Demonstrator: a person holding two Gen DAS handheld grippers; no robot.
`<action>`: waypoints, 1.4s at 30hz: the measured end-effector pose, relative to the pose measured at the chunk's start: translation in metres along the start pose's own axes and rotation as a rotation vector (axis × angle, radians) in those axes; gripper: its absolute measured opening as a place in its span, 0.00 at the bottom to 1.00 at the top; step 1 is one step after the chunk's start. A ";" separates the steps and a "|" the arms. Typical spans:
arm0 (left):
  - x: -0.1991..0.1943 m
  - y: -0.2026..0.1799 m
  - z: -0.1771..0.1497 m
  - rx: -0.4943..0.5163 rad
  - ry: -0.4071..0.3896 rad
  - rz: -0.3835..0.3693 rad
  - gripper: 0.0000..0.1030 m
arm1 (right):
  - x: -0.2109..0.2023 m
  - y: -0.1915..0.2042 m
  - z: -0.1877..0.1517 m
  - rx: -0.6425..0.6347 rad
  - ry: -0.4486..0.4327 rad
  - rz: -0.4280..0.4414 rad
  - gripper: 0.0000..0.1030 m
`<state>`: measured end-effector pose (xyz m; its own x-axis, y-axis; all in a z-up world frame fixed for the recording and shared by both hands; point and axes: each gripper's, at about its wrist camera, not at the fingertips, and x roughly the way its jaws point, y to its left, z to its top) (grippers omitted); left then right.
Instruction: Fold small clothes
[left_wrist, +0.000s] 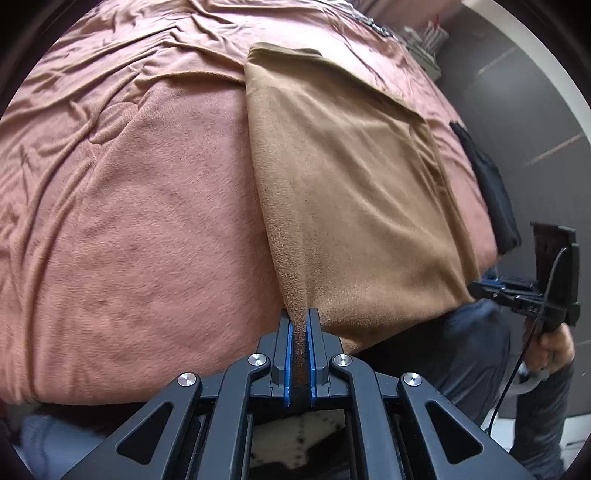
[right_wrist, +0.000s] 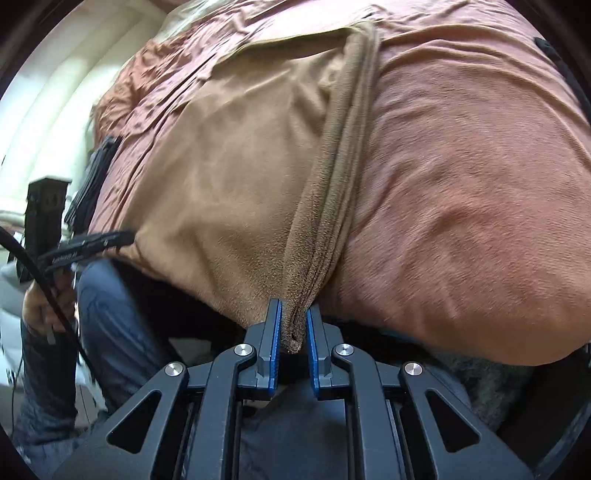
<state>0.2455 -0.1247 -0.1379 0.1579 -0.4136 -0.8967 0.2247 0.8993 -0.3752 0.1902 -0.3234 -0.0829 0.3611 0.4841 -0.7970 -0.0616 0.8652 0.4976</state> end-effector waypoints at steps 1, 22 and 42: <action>0.000 0.000 0.002 0.008 0.002 0.005 0.08 | -0.003 -0.003 0.003 -0.003 -0.007 -0.010 0.10; 0.005 0.013 0.093 -0.013 -0.105 0.012 0.43 | -0.009 -0.029 0.089 0.055 -0.164 -0.020 0.45; 0.037 0.032 0.181 -0.057 -0.121 -0.018 0.43 | 0.019 -0.072 0.158 0.106 -0.161 0.045 0.45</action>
<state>0.4326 -0.1368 -0.1409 0.2702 -0.4410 -0.8559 0.1744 0.8967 -0.4069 0.3482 -0.3971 -0.0795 0.5051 0.4873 -0.7123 0.0143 0.8205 0.5714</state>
